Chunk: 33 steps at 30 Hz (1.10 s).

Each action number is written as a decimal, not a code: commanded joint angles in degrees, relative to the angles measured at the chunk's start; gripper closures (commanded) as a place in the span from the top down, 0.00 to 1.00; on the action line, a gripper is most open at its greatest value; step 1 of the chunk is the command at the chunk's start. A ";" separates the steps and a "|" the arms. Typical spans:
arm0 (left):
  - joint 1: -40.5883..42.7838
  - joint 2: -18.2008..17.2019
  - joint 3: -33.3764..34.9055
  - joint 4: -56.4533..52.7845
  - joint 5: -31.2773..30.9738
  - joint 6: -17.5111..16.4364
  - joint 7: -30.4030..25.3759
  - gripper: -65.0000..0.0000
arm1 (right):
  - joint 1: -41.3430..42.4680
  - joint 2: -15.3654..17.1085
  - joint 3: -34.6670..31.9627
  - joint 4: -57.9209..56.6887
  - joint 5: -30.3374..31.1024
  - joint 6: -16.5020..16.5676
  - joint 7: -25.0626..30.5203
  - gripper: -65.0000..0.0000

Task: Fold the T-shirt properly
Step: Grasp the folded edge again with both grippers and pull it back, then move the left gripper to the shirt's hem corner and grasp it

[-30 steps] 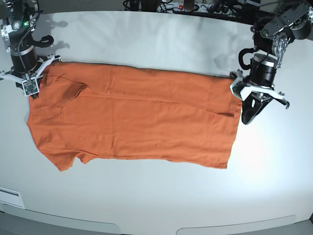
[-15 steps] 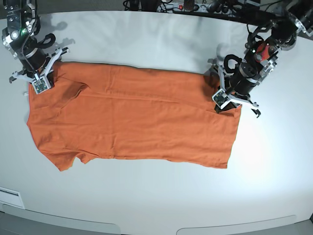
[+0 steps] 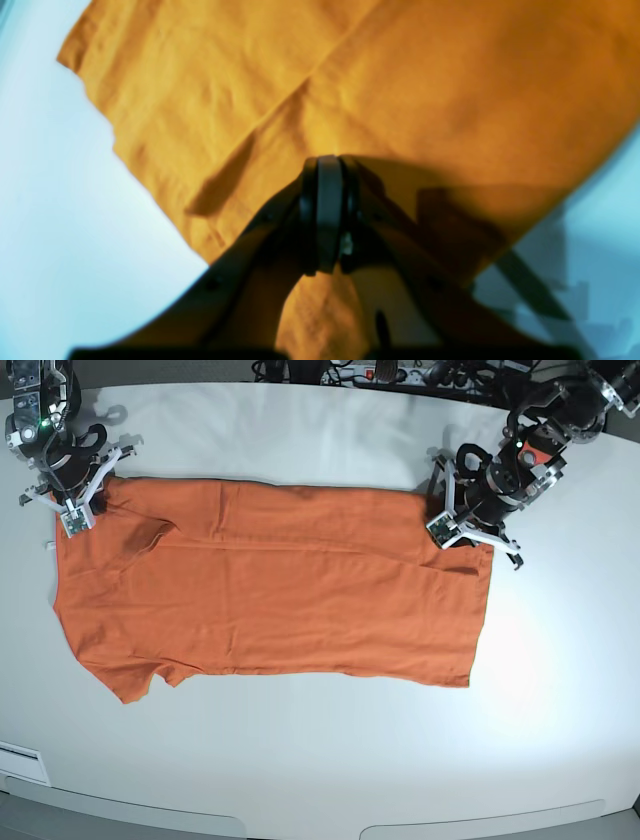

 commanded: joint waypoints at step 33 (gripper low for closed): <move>14.58 -6.32 0.17 18.56 15.93 4.74 8.68 0.00 | -24.22 0.61 0.22 17.66 -24.15 -17.55 -4.17 0.00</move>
